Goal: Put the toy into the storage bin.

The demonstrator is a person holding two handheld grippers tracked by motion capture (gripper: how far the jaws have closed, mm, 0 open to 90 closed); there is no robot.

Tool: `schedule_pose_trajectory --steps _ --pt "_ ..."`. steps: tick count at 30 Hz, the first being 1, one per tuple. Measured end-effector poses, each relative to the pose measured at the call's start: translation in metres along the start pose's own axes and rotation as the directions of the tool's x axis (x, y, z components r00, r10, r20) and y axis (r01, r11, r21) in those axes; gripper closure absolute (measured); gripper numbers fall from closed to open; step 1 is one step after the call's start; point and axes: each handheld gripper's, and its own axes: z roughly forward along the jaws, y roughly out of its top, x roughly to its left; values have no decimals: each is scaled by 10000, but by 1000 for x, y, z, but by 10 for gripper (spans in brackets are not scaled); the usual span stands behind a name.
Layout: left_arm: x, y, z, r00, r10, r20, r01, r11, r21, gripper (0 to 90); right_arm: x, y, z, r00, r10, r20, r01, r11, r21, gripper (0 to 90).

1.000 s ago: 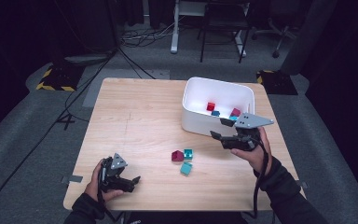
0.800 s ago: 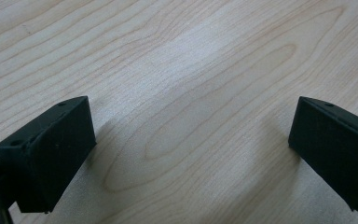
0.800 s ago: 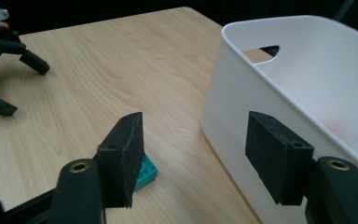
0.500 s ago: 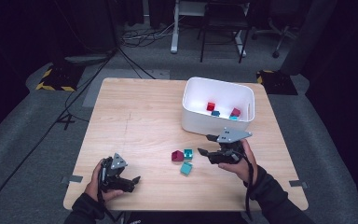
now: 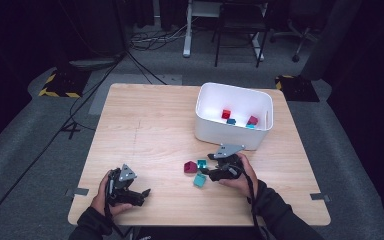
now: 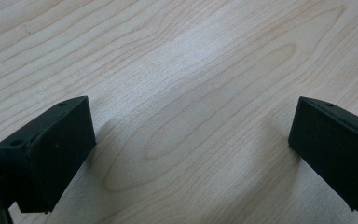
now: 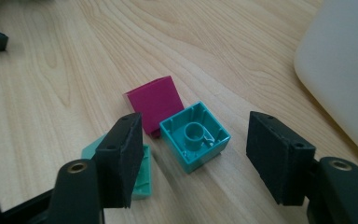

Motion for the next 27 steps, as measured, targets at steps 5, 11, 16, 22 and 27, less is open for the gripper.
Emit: schedule_pose_trajectory --steps 5,11,16,22,27 --pt "0 0 0 10000 2 -1 -2 10000 -1 6 0 1 13 9999 120 55 -122 9997 197 358" --pt "0 0 0 10000 -7 -1 7 10000 -22 6 -2 -2 27 9999 -36 102 30 9982 594 419" --pt "0 0 0 10000 0 -2 0 10000 -2 6 -3 -5 30 9998 175 -12 -174 9988 465 493" --pt "0 0 0 10000 -4 0 4 10000 -3 6 -5 -7 22 9994 250 241 -256 9993 262 502" --pt "0 0 0 10000 -6 1 6 10000 -4 6 -9 -9 9 9992 356 189 -359 9993 142 505"
